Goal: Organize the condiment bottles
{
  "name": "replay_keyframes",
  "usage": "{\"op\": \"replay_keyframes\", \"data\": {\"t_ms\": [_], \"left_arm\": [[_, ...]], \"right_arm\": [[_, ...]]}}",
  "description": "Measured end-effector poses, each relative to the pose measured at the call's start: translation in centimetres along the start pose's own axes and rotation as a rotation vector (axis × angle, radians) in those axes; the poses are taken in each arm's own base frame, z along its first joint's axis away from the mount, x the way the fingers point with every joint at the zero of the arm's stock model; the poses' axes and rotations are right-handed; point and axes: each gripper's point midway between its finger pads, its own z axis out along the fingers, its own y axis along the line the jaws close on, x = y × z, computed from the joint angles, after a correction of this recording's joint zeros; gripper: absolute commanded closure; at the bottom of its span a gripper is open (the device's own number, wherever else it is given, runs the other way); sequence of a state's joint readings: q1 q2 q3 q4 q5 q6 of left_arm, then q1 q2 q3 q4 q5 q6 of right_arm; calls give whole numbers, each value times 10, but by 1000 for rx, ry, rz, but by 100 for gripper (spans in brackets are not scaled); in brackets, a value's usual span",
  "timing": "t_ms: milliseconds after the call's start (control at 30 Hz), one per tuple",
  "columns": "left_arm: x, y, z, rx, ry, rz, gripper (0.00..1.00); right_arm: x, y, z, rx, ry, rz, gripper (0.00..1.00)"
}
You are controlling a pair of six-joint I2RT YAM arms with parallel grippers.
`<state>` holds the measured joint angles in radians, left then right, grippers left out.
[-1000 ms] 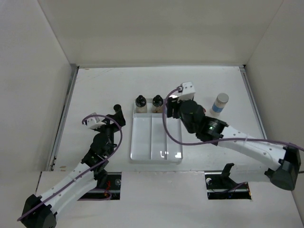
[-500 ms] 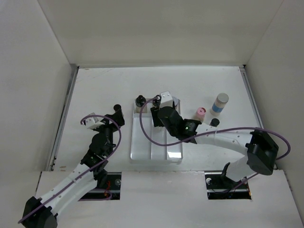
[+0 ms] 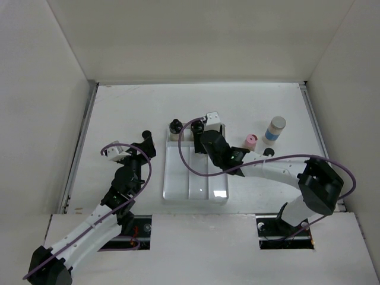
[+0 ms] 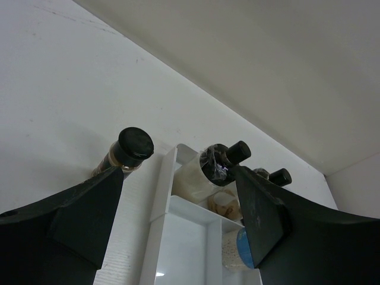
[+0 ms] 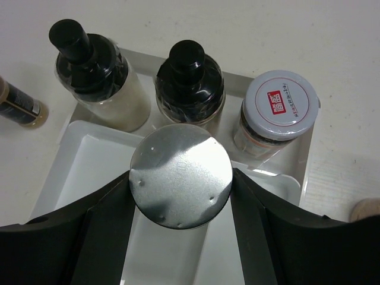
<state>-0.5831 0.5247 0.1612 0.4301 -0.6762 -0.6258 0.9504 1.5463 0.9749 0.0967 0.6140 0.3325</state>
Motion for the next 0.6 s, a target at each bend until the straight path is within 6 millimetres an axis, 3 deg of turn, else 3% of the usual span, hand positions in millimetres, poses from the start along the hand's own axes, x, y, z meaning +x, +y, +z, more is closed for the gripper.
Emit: {"op": "replay_keyframes", "data": {"t_ms": [133, 267, 433, 533, 600], "left_arm": [[0, 0, 0, 0, 0, 0, 24], [0, 0, 0, 2, 1, 0, 24], [-1, -1, 0, 7, -1, -4, 24], [-1, -1, 0, 7, -1, -5, 24], [-1, -2, -1, 8, 0, -4, 24]], "right_arm": [[-1, 1, 0, -1, -5, 12, 20], [-6, 0, -3, -4, -14, 23, 10], [-45, -9, -31, -28, -87, 83, 5], [-81, -34, -58, -27, -175, 164, 9], [-101, -73, -70, 30, -240, 230, 10]]}}
